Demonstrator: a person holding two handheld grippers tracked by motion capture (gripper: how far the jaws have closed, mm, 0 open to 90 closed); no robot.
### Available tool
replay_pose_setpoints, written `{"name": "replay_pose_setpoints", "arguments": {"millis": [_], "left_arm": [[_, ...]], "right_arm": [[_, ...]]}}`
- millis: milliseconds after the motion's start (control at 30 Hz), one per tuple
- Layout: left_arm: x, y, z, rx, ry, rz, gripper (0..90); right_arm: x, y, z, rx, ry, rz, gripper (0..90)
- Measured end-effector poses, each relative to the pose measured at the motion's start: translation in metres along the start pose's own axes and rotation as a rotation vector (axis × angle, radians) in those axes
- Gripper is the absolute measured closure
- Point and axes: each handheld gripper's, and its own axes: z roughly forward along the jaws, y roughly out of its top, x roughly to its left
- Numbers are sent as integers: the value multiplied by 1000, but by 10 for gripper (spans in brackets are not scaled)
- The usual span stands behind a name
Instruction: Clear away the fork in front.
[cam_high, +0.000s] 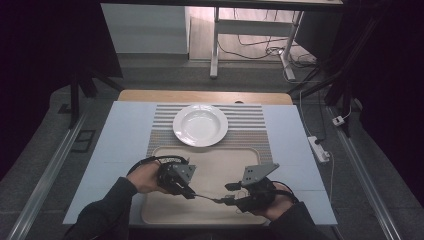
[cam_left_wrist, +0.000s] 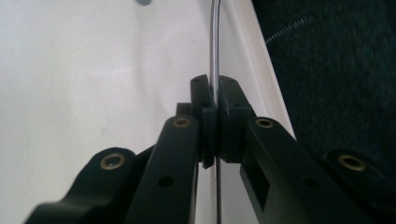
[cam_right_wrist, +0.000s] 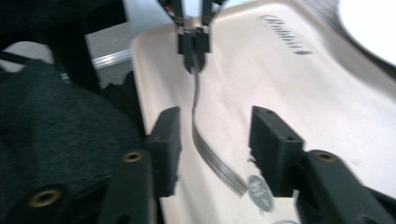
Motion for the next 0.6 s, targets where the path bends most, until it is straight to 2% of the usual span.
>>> {"name": "replay_pose_setpoints", "arguments": {"millis": [33,100,167,267,367,400,500,600], "left_arm": [[0,-1,-1,-4,7,-25,865],[-1,-2,-3,-12,22,-64,865],[-3,-4,-4,-18,39,-96,865],[-7,-7,-6,-17,75,-141,864],[-10,-9,-8,-11,108,-222,863],[-11,-10,-9,-10,124,-250,863],[-14,-13,-11,-19,154,-337,863],[-19,-17,-13,-26,188,-394,864]], "right_arm": [[-2,-1,-2,-7,-34,10,471],[-3,-2,-3,-7,-47,11,451],[-4,-4,-4,-4,-70,20,387],[-5,-8,-4,8,-114,57,325],[-7,-12,-5,-2,-147,125,223],[-7,-12,-5,-2,-147,125,223],[-9,-17,-7,2,-189,169,149],[-9,-19,-8,12,-199,185,117]]}}
